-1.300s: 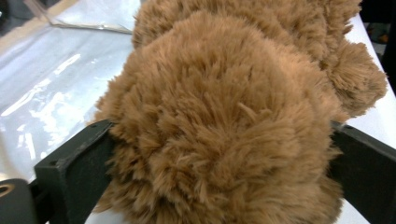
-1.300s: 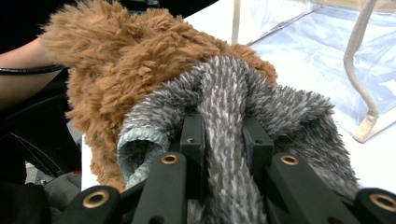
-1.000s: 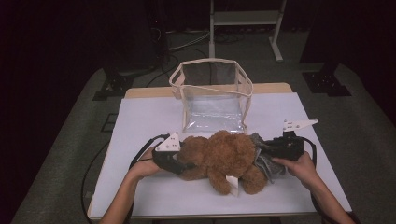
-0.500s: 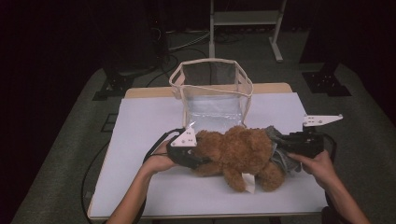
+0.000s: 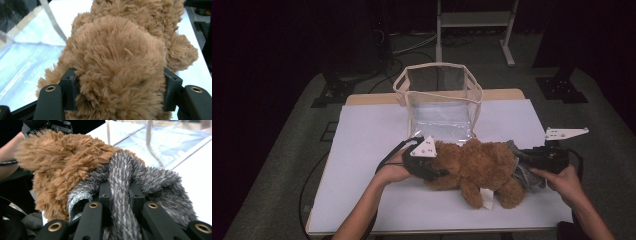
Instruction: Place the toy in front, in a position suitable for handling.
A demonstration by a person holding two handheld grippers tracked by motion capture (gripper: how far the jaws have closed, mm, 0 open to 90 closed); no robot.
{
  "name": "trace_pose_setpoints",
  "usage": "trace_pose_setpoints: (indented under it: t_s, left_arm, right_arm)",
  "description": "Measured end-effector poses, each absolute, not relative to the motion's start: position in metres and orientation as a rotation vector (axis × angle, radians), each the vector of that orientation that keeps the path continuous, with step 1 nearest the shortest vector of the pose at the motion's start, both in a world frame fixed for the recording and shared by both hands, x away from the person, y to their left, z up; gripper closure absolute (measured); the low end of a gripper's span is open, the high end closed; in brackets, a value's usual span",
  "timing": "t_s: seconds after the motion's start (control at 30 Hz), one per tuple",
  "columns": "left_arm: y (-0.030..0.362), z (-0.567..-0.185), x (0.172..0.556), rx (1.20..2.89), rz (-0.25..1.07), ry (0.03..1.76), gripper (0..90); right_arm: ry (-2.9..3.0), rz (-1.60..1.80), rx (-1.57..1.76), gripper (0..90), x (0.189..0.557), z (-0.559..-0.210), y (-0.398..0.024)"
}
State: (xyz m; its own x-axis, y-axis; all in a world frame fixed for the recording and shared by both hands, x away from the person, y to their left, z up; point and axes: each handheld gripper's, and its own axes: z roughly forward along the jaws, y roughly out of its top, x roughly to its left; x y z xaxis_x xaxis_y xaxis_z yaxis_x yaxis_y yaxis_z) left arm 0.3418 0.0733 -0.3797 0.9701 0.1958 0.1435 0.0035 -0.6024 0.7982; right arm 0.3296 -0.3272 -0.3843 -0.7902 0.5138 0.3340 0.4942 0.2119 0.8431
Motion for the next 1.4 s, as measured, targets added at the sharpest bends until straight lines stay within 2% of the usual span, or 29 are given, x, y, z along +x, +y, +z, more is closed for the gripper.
trace_pose_setpoints:
  t_s: [0.5,0.83,1.03,1.4]
  left_arm:
    - [0.135,-0.376,0.323,2.285,0.331,0.226,33.0]
    - [0.133,-0.378,0.324,2.261,0.318,0.236,27.7]
    - [0.133,-0.38,0.322,2.258,0.327,0.226,25.2]
    - [0.135,-0.383,0.319,2.24,0.334,0.209,20.4]
  right_arm:
    - [2.595,1.675,0.955,76.4,0.351,-0.421,-0.258]
    - [2.522,1.653,0.933,76.0,0.347,-0.397,-0.277]
    - [2.509,1.685,0.848,75.9,0.35,-0.376,-0.267]
    - [2.589,1.579,0.983,75.9,0.359,-0.416,-0.269]
